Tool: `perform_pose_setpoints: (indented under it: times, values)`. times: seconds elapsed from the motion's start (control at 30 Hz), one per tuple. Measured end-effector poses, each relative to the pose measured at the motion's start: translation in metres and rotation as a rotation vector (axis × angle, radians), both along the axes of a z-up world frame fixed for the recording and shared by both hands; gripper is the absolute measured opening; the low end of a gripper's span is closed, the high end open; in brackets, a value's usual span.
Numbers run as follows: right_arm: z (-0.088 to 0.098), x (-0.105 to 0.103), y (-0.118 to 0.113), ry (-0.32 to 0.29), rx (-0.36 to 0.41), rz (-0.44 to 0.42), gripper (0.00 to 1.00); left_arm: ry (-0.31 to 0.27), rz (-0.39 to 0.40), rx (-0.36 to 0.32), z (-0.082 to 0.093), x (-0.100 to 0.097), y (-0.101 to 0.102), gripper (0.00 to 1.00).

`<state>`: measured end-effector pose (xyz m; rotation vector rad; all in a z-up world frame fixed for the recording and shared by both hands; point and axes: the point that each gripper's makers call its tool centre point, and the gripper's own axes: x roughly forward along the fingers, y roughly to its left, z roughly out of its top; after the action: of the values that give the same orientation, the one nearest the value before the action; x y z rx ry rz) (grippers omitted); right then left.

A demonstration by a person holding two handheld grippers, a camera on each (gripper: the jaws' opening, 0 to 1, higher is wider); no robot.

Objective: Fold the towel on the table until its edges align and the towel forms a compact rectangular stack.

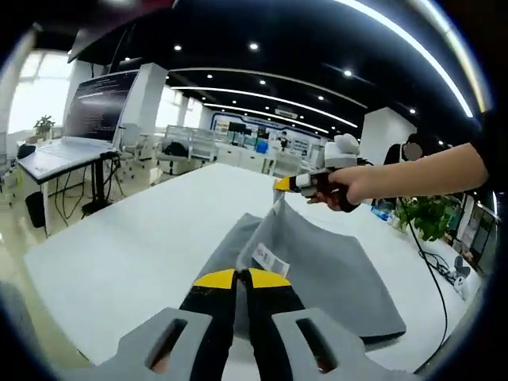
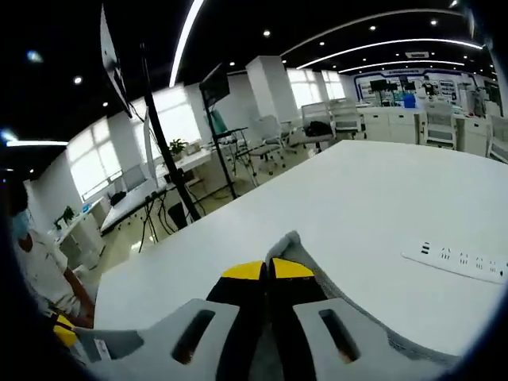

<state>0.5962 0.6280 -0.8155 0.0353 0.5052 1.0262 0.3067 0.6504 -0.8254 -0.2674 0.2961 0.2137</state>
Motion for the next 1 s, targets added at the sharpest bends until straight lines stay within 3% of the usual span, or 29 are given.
perform_pose_setpoints:
  times: [0.17,0.5,0.57,0.7,0.9,0.97,1.0]
  values:
    - [-0.02,0.001,0.008,0.0,-0.025,-0.015,0.0,0.032,0.071,-0.035,-0.024,0.0,0.007,0.04]
    - [-0.051,0.004,0.025,0.026,-0.026,-0.049,0.0,0.06,0.114,-0.063,-0.049,-0.002,0.019,0.04]
    - [-0.048,0.005,0.023,0.005,-0.025,-0.073,0.0,0.044,0.113,-0.064,-0.044,-0.001,0.019,0.04]
    - [-0.027,0.005,0.017,-0.067,0.002,-0.101,0.0,0.013,0.048,0.012,-0.016,0.002,0.008,0.04]
    - [-0.001,0.015,0.014,-0.094,0.031,-0.141,0.0,-0.039,0.02,0.057,0.013,0.004,0.007,0.04]
    - [0.008,0.012,0.019,-0.204,-0.051,-0.063,0.0,-0.055,0.02,0.062,0.021,0.004,0.007,0.04]
    - [0.013,0.008,0.021,-0.22,-0.047,-0.058,0.0,-0.057,0.022,0.063,0.023,0.004,0.008,0.04]
